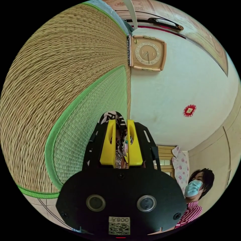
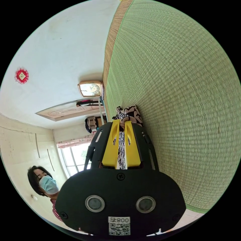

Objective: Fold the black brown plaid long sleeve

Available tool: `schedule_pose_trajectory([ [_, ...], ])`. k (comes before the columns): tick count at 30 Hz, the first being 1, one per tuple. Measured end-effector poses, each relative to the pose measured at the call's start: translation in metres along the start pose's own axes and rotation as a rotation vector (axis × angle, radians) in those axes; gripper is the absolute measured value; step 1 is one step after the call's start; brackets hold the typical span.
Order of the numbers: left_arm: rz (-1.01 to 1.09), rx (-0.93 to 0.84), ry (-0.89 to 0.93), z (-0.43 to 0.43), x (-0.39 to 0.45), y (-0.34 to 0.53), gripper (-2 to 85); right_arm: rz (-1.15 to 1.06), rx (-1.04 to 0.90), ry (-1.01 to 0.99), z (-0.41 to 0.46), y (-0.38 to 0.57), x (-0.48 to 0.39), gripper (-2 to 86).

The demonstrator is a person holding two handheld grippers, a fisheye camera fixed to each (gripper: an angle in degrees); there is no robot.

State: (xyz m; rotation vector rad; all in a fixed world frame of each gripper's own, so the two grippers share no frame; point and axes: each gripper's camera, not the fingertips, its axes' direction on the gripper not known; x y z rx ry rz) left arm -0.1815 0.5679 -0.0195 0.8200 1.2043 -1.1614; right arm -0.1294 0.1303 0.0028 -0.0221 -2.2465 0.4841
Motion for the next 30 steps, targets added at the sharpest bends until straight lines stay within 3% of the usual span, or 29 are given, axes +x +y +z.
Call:
schedule_pose_trajectory([
  [7,0.017,0.021,0.039,-0.002,0.032,0.01,7.9,-0.007,0.023,-0.055,-0.001,-0.007,0.012,2.7],
  [16,0.045,0.185,0.17,-0.026,0.068,0.027,4.8,-0.048,0.075,-0.097,-0.014,0.005,0.01,2.9],
  [25,0.147,-0.095,-0.003,0.004,0.115,0.059,6.9,-0.146,0.159,-0.044,-0.015,0.037,-0.011,2.2],
  [30,0.177,-0.262,-0.034,0.043,0.135,0.075,8.7,-0.228,0.02,0.107,0.033,0.047,-0.039,2.7],
])
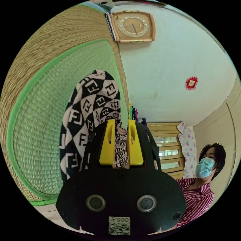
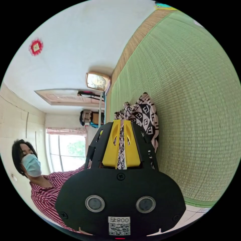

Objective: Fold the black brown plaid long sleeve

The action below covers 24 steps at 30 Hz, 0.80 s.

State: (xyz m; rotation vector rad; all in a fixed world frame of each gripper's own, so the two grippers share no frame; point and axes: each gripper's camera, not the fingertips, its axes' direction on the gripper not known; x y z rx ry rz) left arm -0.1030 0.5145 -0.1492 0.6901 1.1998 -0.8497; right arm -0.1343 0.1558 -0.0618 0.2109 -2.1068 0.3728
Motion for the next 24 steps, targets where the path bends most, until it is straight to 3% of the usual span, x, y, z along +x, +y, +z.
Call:
schedule_pose_trajectory([
  [10,-0.043,-0.118,-0.122,0.042,0.021,-0.006,6.7,-0.027,-0.193,0.145,0.093,-0.016,-0.027,5.9],
  [24,-0.018,-0.066,-0.104,0.038,0.038,-0.018,1.3,0.006,-0.163,0.138,0.117,-0.03,-0.026,0.2],
])
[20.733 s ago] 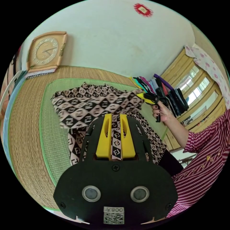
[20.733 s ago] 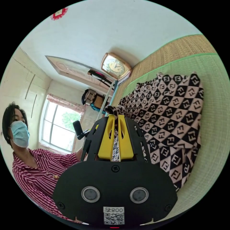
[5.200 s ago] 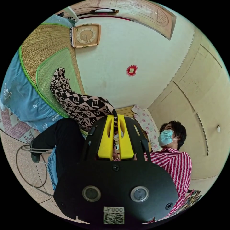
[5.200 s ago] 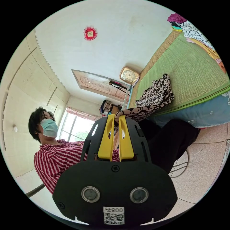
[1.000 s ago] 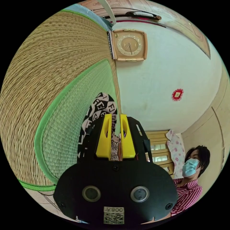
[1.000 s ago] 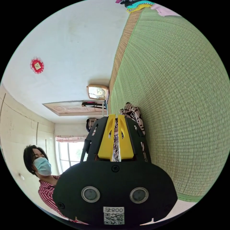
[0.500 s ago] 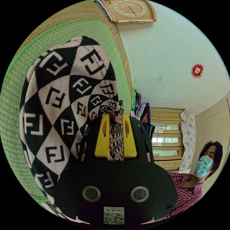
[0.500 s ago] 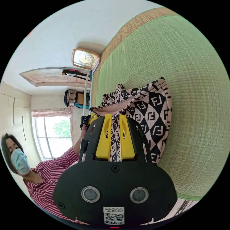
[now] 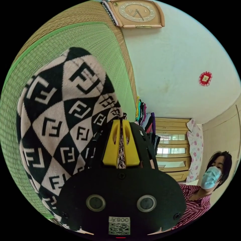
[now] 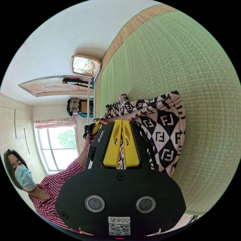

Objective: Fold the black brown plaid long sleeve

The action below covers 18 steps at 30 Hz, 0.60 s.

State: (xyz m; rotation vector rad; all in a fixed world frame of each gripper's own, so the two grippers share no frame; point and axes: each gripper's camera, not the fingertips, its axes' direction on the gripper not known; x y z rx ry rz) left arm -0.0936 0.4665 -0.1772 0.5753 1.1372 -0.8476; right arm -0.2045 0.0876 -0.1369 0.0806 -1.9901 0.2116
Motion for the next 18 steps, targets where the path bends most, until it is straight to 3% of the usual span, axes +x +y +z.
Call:
schedule_pose_trajectory([
  [7,-0.05,0.015,-0.061,0.007,-0.013,-0.012,1.3,-0.01,0.035,-0.017,-0.003,-0.006,-0.006,0.1],
  [18,-0.063,0.018,-0.063,0.014,-0.044,-0.007,2.5,-0.149,-0.151,0.156,0.044,0.017,-0.037,0.0],
])
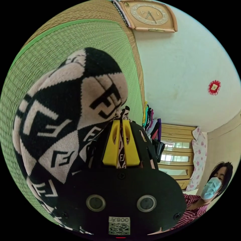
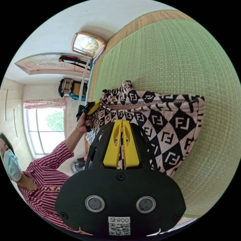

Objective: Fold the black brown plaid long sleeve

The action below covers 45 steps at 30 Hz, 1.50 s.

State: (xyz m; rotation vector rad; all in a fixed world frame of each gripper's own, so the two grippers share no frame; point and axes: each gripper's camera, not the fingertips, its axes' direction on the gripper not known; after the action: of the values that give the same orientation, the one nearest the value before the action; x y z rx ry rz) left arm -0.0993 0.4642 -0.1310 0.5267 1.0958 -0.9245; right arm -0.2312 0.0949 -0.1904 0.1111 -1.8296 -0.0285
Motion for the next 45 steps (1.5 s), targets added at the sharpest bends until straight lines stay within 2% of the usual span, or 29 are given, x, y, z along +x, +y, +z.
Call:
schedule_pose_trajectory([
  [2,0.019,-0.005,0.005,0.0,-0.002,0.001,3.2,0.031,0.018,0.066,0.001,-0.013,0.002,0.0],
  [10,0.171,0.055,-0.015,-0.027,-0.006,0.022,4.9,0.1,0.078,0.026,-0.009,-0.02,0.014,0.0],
  [12,0.191,0.1,-0.083,-0.044,-0.015,0.031,4.0,0.072,0.103,0.026,-0.017,-0.007,0.007,0.0],
  [15,0.156,0.115,-0.194,-0.053,-0.037,0.032,2.4,0.057,0.155,0.065,-0.035,0.017,0.004,0.0],
  [20,0.111,0.105,-0.271,-0.044,-0.07,0.015,0.5,0.172,0.227,0.121,-0.06,0.029,0.035,0.0],
  [27,0.106,0.131,-0.206,-0.033,-0.098,0.018,0.2,0.197,0.214,0.102,-0.065,0.033,0.037,0.0],
  [30,0.172,0.104,-0.18,-0.037,-0.104,0.041,0.2,0.124,0.231,0.054,-0.076,0.056,0.015,0.0],
  [35,0.188,0.06,-0.252,-0.042,-0.131,0.086,0.2,0.027,0.151,0.003,-0.07,0.139,-0.026,0.0],
  [39,0.102,0.052,-0.299,-0.035,-0.176,0.094,0.2,0.087,0.099,0.024,-0.052,0.185,-0.02,0.0],
  [45,0.142,0.077,-0.274,-0.028,-0.192,0.093,0.5,0.149,0.103,0.052,-0.049,0.204,-0.009,0.0],
])
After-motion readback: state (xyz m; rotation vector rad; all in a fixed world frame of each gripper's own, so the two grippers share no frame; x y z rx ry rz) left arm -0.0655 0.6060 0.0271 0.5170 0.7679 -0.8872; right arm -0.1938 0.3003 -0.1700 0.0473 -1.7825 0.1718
